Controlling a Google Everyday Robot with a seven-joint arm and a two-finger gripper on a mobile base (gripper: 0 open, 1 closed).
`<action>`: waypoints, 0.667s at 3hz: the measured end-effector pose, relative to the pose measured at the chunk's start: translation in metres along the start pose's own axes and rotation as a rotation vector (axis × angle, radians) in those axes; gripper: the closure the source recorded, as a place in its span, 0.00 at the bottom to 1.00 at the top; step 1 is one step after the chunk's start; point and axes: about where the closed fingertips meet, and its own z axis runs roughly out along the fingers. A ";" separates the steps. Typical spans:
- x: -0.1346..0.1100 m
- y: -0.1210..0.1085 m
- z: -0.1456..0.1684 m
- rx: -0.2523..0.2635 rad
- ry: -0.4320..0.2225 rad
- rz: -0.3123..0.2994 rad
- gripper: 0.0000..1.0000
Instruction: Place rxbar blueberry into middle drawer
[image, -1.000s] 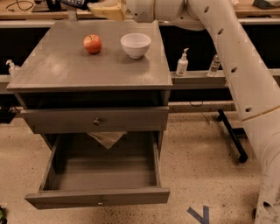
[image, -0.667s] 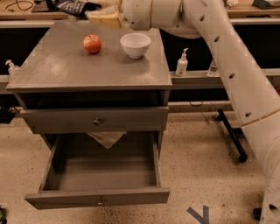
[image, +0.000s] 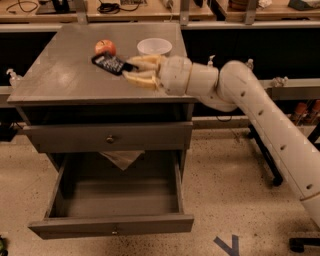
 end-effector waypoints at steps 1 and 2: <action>0.067 0.084 -0.004 -0.084 0.046 0.107 1.00; 0.073 0.138 0.012 -0.176 0.046 0.141 1.00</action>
Offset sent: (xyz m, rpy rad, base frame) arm -0.0294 0.0115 -0.0877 -0.0447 0.1032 0.0469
